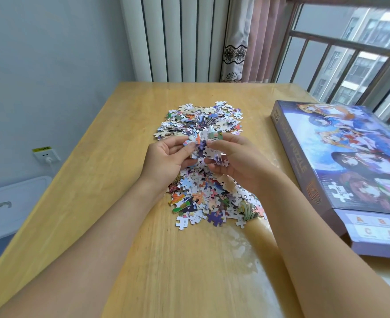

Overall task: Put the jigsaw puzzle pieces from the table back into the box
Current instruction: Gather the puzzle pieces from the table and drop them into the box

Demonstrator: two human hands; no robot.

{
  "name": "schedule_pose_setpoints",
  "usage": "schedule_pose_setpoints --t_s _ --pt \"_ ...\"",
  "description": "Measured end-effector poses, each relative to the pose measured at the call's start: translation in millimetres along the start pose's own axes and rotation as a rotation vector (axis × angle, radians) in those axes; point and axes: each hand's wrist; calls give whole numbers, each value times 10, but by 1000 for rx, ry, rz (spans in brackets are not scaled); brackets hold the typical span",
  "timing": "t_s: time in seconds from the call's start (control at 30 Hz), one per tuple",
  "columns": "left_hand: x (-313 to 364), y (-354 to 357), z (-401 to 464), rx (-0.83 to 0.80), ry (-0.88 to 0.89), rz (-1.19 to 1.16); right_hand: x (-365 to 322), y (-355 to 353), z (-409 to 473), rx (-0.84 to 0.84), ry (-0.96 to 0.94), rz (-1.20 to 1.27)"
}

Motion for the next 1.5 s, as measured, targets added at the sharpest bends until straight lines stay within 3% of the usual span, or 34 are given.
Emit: schedule_pose_setpoints --t_s 0.23,0.4,0.6,0.83,1.2,1.37,1.5 --pt "4 72 -27 -9 16 42 18 39 23 -9 4 107" --pt "-14 71 -41 90 104 265 52 46 61 -18 -9 193" --pt "28 74 -67 164 160 251 64 44 49 -17 24 222" --pt "52 88 -84 88 192 255 101 38 82 -46 48 264" --pt "-50 -39 5 149 130 219 -3 3 27 31 3 608" --pt "-20 -4 -73 125 220 418 -68 18 -201 174 23 672" --pt "93 156 -265 81 433 680 -96 -6 -507 203 50 627"
Point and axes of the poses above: each hand's wrist, its own z-axis towards the middle knuckle, its own y-axis out of the palm, x = y × z, and after that the axes turned 14 degrees about -x, right-handed
